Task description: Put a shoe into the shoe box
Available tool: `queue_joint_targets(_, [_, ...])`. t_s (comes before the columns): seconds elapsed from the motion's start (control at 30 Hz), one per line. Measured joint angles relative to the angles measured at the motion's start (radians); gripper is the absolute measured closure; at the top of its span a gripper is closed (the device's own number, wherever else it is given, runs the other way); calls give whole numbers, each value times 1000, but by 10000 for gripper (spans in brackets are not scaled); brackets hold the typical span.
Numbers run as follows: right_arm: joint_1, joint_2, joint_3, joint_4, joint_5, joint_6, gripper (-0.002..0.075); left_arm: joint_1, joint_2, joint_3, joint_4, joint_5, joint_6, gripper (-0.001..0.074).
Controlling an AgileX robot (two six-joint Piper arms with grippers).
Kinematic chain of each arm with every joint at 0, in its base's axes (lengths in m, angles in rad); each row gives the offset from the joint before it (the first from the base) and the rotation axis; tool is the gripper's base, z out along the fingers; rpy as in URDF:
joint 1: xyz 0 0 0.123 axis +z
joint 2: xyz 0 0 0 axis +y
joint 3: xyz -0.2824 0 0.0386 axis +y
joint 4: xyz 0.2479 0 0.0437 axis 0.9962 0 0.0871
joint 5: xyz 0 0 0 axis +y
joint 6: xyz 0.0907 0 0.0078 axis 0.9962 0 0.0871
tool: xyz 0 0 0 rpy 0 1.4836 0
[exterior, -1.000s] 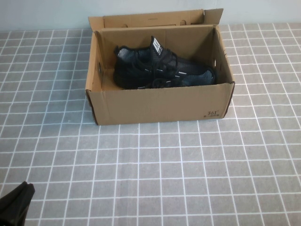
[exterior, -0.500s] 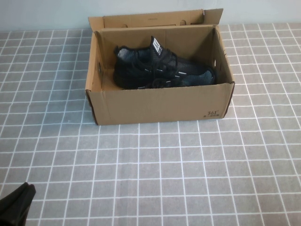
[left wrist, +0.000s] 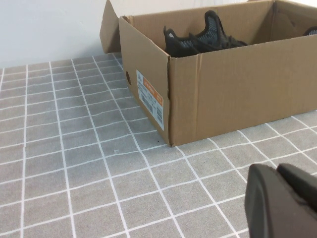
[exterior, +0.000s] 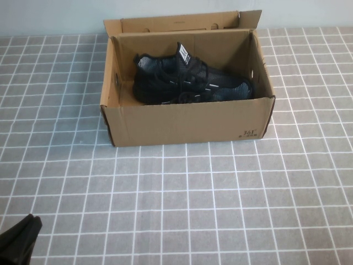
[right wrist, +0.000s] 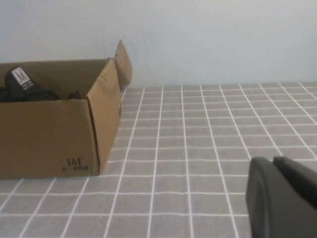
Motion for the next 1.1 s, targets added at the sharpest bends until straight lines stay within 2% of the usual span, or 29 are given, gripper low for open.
queue_joint_targets(0.27, [0, 0, 0, -27, 229, -2, 742, 0, 0, 0, 0, 0, -1, 736])
queue_joint_targets(1.1, [0, 0, 0, -30, 248, -2, 742, 0, 0, 0, 0, 0, -1, 736])
